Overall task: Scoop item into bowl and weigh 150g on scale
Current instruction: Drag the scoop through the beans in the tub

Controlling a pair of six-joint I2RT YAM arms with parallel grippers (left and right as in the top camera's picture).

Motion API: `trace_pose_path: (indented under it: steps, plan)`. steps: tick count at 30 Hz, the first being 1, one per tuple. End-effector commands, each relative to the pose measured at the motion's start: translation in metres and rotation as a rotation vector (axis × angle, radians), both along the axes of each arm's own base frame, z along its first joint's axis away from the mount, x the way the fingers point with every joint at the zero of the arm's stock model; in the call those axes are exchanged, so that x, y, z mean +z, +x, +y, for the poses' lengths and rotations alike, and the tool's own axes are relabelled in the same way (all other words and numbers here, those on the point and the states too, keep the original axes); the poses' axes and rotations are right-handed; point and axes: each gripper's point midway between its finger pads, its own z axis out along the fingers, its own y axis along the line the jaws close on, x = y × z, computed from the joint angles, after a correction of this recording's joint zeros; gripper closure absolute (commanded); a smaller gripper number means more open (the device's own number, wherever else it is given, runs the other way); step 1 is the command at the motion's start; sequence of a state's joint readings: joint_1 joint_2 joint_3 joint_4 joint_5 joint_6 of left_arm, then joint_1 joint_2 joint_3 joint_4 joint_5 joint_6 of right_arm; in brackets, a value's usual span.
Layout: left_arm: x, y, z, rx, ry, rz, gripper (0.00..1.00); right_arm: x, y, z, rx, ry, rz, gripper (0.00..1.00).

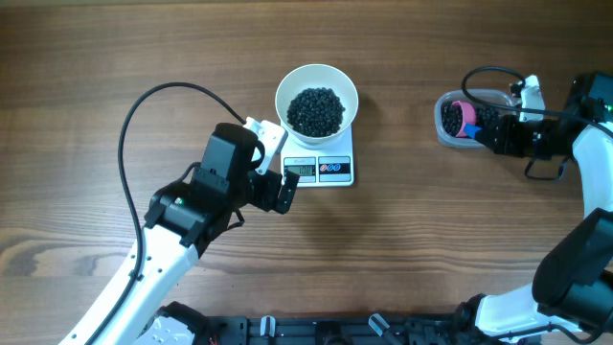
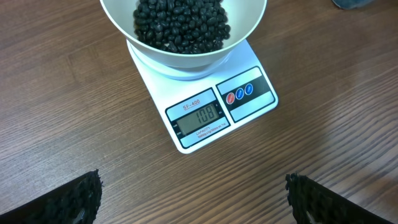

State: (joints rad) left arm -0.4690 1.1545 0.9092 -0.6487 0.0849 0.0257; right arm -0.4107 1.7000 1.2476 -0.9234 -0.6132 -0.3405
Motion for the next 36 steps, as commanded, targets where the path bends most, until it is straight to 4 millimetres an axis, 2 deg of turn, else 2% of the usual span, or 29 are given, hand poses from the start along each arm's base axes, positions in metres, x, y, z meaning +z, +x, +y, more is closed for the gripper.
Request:
trace_pose_path:
  steps: [1,10,36]
  plan:
    - [0.004,-0.001,-0.002,-0.024,-0.006,-0.013,0.00,0.002,-0.001,0.016,0.016,0.102,-0.003,0.96]
    - [0.004,-0.001,-0.002,-0.024,-0.006,-0.013,0.00,0.007,-0.004,-0.002,-0.069,0.164,-0.004,0.96]
    - [0.004,-0.001,-0.002,-0.024,-0.006,-0.013,0.00,0.011,-0.003,-0.016,-0.223,0.246,0.047,0.96]
